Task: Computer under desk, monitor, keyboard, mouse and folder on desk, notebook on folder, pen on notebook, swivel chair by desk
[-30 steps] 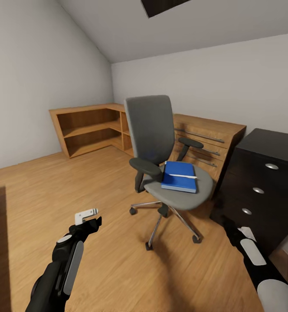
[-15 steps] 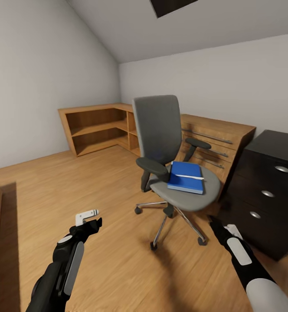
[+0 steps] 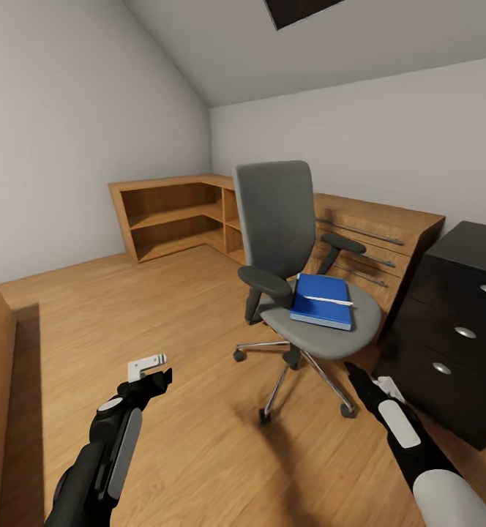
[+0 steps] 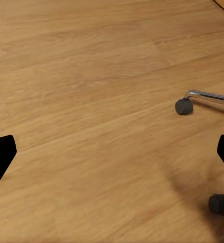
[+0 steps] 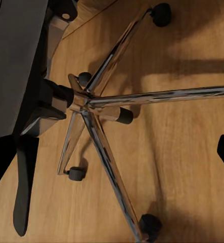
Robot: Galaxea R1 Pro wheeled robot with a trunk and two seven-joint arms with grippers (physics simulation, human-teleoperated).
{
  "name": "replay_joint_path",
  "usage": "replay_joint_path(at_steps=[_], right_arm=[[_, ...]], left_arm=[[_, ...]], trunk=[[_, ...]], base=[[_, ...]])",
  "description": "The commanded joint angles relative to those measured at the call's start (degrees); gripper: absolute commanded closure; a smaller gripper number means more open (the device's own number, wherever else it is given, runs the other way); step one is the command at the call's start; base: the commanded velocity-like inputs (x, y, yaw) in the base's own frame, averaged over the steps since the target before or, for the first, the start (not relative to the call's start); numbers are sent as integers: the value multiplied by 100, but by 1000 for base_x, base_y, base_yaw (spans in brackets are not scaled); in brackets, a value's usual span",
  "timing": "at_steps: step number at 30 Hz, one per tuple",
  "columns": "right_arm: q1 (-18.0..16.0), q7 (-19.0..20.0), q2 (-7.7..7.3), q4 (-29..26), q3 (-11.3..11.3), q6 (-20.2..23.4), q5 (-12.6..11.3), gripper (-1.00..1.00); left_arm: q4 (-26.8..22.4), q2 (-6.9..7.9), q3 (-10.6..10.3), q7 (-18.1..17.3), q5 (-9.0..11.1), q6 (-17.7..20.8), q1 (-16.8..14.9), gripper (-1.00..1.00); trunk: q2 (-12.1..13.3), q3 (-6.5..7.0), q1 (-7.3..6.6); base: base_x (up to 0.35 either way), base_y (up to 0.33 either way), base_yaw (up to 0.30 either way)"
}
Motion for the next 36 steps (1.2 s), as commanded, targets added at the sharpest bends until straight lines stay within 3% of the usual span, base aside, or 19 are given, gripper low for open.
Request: replay_joint_path(at_steps=[1, 30, 36], right_arm=[[-1, -31, 1, -13, 0, 28, -47, -100], [-1, -25, -7, -14, 102, 26, -47, -100], [-1, -32, -11, -14, 102, 26, -47, -100]], left_arm=[[-7, -3, 3, 41, 61, 23, -3, -100], [-11, -10, 3, 41, 52, 23, -3, -100], [-8, -12, -4, 41, 52, 23, -3, -100]], trunk=[[-2, -6, -1], [-2, -6, -1], [-2, -6, -1]], base=[[41, 0, 3], [283, 56, 0], [76, 6, 0]])
